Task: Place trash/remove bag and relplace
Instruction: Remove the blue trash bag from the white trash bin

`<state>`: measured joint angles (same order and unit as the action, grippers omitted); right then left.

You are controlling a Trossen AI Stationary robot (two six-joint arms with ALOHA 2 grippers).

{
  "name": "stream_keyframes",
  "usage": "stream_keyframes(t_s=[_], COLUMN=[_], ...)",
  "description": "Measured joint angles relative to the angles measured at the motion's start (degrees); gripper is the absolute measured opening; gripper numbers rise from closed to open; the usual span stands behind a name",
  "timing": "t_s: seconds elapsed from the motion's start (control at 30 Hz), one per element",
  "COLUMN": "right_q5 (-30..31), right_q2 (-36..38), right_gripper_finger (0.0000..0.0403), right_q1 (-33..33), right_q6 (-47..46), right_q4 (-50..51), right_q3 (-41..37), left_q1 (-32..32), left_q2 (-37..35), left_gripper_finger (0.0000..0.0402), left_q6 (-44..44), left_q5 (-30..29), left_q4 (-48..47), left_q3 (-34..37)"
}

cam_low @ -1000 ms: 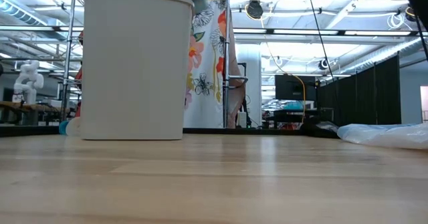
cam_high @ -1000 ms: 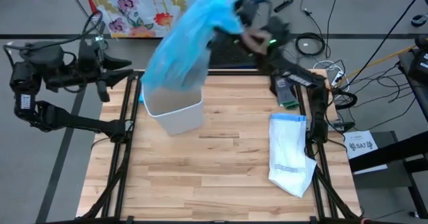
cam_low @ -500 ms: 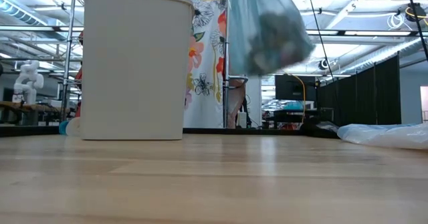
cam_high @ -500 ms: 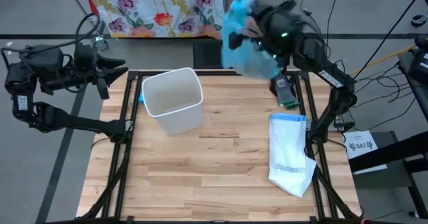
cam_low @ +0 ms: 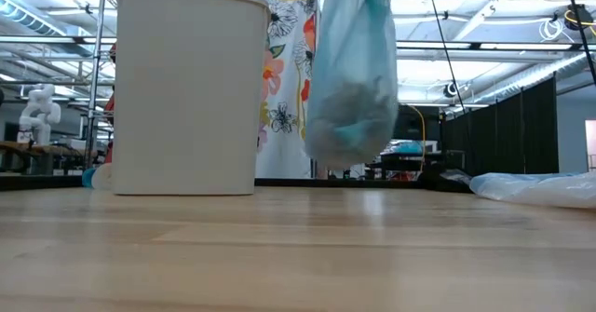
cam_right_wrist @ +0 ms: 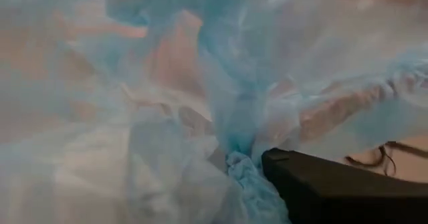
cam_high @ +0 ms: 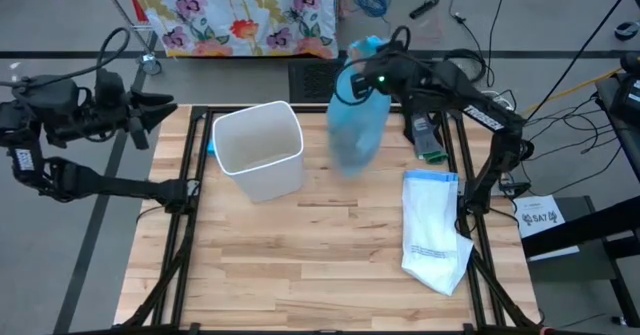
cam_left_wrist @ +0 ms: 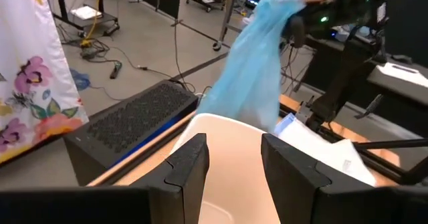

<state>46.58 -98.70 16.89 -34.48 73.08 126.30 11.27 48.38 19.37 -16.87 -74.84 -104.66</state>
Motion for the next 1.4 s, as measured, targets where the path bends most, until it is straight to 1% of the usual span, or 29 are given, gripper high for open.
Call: stream_keyframes(t_s=[0.13,0.23,0.33,0.4,0.47,0.53,0.6,0.63,0.73,0.77,0.83,0.87,0.93,1.0,1.13,1.17,1.23,1.3,1.4], right_q5=[0.1,-0.2,-0.4,-2.1,-5.7,-10.6,-16.2,-20.2,-33.3,-36.5,-41.1,-42.1,-42.4,-42.2,-41.5,-41.1,-40.7,-41.9,-45.9], right_q2=[0.2,1.4,5.3,9.0,13.2,17.5,21.4,23.0,27.2,28.6,31.4,32.4,33.9,34.7,32.8,32.0,30.9,30.2,28.2], right_gripper_finger=[0.0000,0.0000,0.0000,0.0000,0.0000,0.0000,0.0000,0.0000,0.0000,0.0000,0.0000,0.0000,0.0000,0.0000,0.0000,0.0000,0.0000,0.0000,0.0000], right_q1=[0.0,0.0,0.0,0.6,2.0,4.4,7.9,10.2,17.4,19.1,20.8,20.8,20.4,19.7,18.5,18.1,17.5,18.0,20.7], right_q6=[-4.5,-8.1,-11.1,-12.6,-12.8,-11.0,-9.3,-8.1,-1.1,0.6,2.2,2.8,4.1,4.6,2.5,1.5,-0.9,-4.1,-8.1], right_q4=[0.1,-2.2,-6.8,-12.0,-18.3,-24.9,-29.8,-31.3,-36.8,-39.6,-44.8,-46.5,-46.8,-44.4,-32.1,-29.9,-29.5,-32.5,-37.0], right_q3=[-5.7,-11.7,-20.4,-27.8,-35.7,-42.7,-48.3,-50.2,-52.9,-52.9,-52.2,-51.5,-50.3,-50.2,-51.7,-53.2,-58.0,-63.3,-71.2], left_q1=[0.0,0.0,0.0,0.0,0.0,0.0,0.0,0.0,0.0,0.0,0.0,0.0,0.0,0.0,0.0,0.0,0.0,0.0,0.0], left_q2=[-0.9,-1.0,-1.0,-1.0,-1.0,-1.0,-1.0,-1.0,-1.0,-1.0,-1.0,-0.8,-0.7,-0.2,1.0,1.3,2.0,2.8,4.0], left_gripper_finger=[0.0144,0.0144,0.0144,0.0144,0.0144,0.0144,0.0144,0.0144,0.0144,0.0144,0.0144,0.0144,0.0144,0.0144,0.0144,0.0144,0.0144,0.0144,0.0144], left_q6=[1.8,2.8,2.8,2.8,2.8,2.8,2.8,2.8,3.4,4.0,4.4,4.6,5.8,6.1,6.9,6.9,7.0,7.0,7.2], left_q5=[0.6,0.6,0.7,1.0,1.2,1.3,1.3,1.3,1.3,1.3,1.0,0.4,-0.3,-0.4,-0.8,-0.9,-1.3,-1.5,-1.6], left_q4=[-1.3,-1.3,-1.3,-1.3,-1.3,-1.3,-1.3,-1.2,-1.2,-1.2,-1.1,-1.1,-1.1,-1.1,-1.1,-1.1,-1.1,-1.1,-1.1], left_q3=[0.2,0.2,0.2,0.2,0.2,0.2,0.2,0.2,0.2,0.2,0.2,0.2,0.2,0.2,0.2,0.2,0.2,0.2,0.2])
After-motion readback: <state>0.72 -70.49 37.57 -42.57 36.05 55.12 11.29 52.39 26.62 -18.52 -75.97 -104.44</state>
